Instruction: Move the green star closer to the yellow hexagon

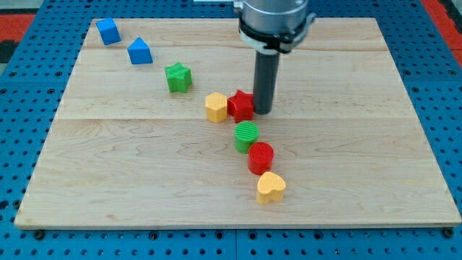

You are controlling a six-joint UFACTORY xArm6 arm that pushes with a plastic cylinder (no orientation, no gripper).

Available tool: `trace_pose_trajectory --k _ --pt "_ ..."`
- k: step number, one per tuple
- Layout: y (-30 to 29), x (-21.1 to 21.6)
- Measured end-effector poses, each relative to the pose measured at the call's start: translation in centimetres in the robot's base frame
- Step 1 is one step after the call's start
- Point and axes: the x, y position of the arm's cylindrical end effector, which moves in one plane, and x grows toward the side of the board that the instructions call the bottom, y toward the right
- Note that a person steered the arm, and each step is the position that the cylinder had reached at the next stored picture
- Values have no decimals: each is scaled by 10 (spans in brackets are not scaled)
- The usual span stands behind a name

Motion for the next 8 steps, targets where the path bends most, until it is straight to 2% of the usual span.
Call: trace_pose_trajectory --k 1,2,3,4,5,8 --pt "-25 -20" --pt "-14 -39" --pt "-24 -110" --pt "-98 -126" --pt "-107 -106" --pt "-128 -84"
